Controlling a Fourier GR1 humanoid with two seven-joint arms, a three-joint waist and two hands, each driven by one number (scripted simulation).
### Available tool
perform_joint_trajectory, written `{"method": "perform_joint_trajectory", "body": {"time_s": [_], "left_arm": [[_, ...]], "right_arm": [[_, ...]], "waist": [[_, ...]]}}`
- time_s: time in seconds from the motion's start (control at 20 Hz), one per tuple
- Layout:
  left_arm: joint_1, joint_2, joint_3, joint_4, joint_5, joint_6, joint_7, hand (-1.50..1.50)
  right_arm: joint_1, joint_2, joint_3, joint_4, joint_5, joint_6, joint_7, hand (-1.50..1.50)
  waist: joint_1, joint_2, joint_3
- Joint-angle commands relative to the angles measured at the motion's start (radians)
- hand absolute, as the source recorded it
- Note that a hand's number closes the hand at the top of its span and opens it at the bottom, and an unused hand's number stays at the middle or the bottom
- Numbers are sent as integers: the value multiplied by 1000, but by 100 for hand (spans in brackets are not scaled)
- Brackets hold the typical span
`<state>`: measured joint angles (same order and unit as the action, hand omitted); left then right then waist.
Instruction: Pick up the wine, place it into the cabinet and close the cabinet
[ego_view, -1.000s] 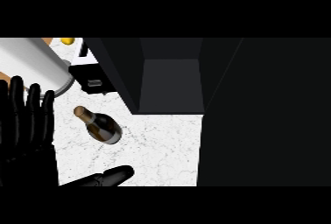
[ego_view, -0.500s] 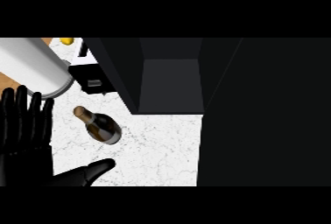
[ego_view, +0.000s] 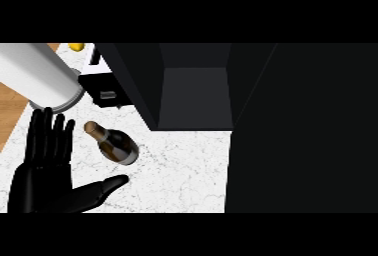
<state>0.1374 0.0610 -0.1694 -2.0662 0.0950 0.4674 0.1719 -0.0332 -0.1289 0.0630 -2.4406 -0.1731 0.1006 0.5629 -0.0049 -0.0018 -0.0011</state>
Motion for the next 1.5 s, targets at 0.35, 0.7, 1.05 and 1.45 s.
{"method": "perform_joint_trajectory", "body": {"time_s": [0.35, 0.7, 1.05, 1.45], "left_arm": [[22, -18, 120, 173, 71, -74, -195, -150], [23, -60, 128, 377, 112, -132, -369, -150], [-32, -48, 179, 490, 136, -202, -403, -150], [-59, -58, 194, 601, 155, -264, -488, -150]], "right_arm": [[46, -16, -64, -143, -97, 14, 49, -150], [53, 33, 32, -155, -25, -7, 44, -150], [12, 22, 6, -147, -20, -13, 69, -150], [-14, 27, 26, -196, -13, -44, 142, -150]], "waist": [[2, 0, 1], [0, 0, 1], [1, 1, 1], [0, 0, 1]]}}
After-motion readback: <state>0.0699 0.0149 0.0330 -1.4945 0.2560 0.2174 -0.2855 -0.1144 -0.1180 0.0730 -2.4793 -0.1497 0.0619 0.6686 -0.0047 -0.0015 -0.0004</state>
